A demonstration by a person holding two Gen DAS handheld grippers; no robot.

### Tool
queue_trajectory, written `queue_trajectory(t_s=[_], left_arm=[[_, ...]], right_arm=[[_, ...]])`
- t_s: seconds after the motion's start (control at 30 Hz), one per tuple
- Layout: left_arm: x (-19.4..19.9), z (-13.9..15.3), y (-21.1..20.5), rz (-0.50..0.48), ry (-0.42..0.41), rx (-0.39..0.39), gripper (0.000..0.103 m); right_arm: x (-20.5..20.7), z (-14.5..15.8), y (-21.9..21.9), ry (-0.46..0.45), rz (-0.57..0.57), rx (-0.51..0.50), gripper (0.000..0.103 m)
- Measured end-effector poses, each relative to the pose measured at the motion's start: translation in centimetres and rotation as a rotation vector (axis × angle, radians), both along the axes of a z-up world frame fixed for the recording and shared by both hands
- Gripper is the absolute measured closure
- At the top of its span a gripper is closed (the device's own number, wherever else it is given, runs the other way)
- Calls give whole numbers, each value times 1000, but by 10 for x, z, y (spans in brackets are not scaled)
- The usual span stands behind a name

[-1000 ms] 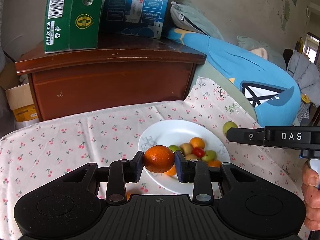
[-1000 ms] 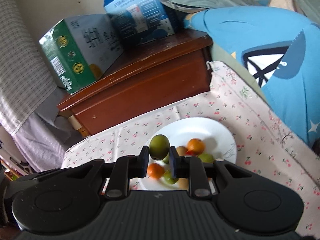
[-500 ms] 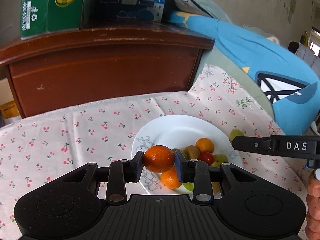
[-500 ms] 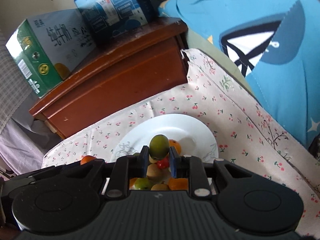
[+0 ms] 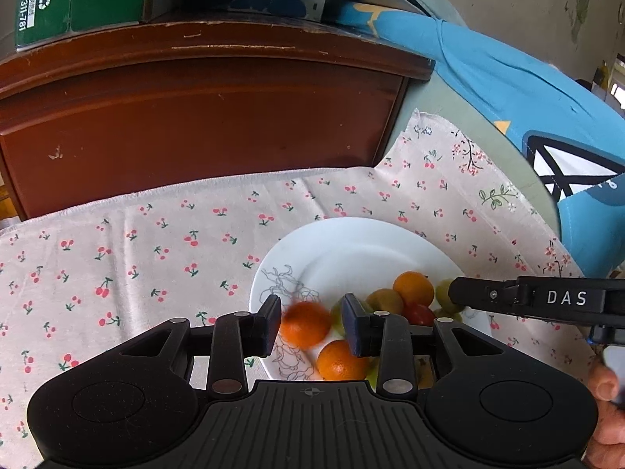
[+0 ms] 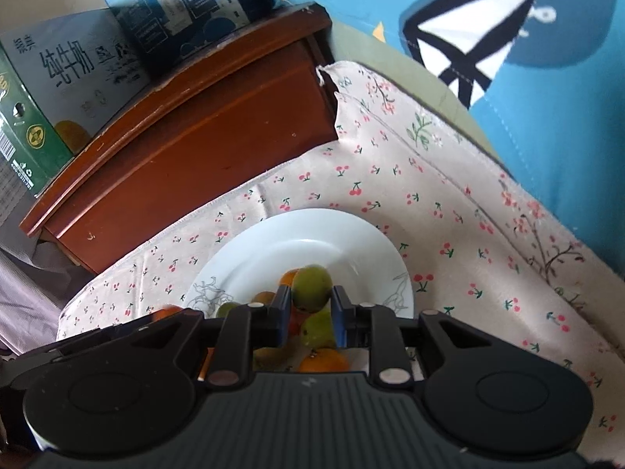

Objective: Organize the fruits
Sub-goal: 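Carry the orange and lime over the white plate and open both tools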

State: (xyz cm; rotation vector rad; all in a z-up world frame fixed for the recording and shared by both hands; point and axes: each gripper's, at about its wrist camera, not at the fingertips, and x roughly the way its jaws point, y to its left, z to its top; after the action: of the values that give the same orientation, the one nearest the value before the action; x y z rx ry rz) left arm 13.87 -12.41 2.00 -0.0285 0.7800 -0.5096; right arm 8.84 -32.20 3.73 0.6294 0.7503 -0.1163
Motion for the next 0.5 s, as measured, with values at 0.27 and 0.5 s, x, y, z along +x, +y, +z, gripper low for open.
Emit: queue_trajectory(t_s=[0.27, 0.5], left_arm=[[-14, 28, 8, 38, -53, 8, 28], [-34, 44, 30, 78, -60, 25, 15]], right_arm=[[-2, 10, 1, -36, 6, 16, 63], [-10, 26, 15, -64, 45, -30, 43]])
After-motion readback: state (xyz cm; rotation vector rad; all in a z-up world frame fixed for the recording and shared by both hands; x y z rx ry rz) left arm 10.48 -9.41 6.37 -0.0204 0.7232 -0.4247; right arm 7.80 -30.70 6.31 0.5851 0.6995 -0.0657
